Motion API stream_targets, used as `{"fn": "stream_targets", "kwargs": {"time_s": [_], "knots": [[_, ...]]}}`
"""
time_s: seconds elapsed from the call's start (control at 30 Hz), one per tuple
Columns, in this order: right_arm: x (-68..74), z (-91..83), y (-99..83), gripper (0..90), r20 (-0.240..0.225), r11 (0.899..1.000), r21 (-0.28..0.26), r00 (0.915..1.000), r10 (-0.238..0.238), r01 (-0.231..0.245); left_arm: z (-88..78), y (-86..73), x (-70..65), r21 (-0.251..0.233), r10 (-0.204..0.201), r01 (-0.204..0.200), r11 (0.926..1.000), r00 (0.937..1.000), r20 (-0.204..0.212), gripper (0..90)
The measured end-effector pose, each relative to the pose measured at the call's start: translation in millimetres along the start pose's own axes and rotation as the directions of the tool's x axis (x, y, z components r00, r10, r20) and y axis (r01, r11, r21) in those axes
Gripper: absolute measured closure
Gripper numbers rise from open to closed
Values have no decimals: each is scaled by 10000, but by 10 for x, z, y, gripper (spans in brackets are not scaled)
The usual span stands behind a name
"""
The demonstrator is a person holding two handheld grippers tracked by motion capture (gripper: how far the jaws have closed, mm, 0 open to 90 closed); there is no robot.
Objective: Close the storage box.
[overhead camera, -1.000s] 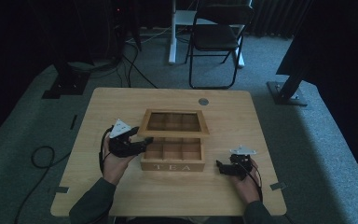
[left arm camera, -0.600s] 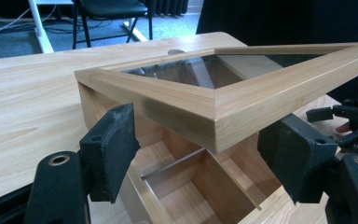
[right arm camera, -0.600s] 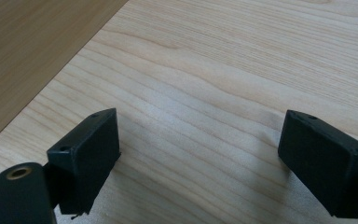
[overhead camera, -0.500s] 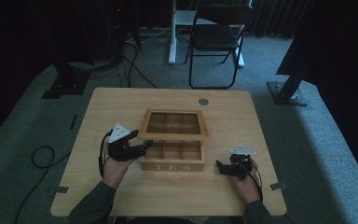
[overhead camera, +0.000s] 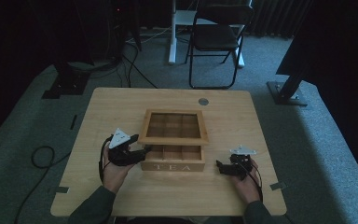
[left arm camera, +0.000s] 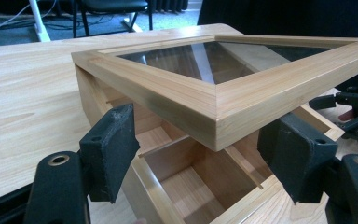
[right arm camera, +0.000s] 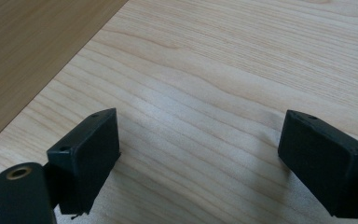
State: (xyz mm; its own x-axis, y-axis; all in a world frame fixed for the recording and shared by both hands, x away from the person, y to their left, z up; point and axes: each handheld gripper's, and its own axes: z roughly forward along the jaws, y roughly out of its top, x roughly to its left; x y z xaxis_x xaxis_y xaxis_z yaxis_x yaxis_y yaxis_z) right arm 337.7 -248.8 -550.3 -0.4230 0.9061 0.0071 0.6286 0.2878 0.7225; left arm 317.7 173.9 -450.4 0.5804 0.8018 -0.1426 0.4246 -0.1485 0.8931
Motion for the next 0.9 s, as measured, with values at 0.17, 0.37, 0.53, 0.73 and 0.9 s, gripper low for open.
{"fn": "stream_targets", "kwargs": {"time_s": [0.17,0.37,0.53,0.73,0.9], "knots": [[0,0,0,122,-1,10000,5,10000,-4,4,5,-49,-13,137,73,-72,9999,9999,-78,282],[-1,0,0,122,-3,10000,1,10000,-8,8,-7,-157,-37,244,140,-136,9996,9997,-197,282],[-1,0,0,122,-2,10000,4,10000,-18,18,-9,-221,-50,354,198,-188,9992,9994,-284,282],[-2,0,0,122,-3,10000,5,10000,-22,22,-9,-273,-61,412,214,-199,9990,9991,-359,282],[-2,0,0,122,-3,10000,6,10000,-25,25,-4,-321,-67,644,252,-230,9977,9991,-332,282]]}}
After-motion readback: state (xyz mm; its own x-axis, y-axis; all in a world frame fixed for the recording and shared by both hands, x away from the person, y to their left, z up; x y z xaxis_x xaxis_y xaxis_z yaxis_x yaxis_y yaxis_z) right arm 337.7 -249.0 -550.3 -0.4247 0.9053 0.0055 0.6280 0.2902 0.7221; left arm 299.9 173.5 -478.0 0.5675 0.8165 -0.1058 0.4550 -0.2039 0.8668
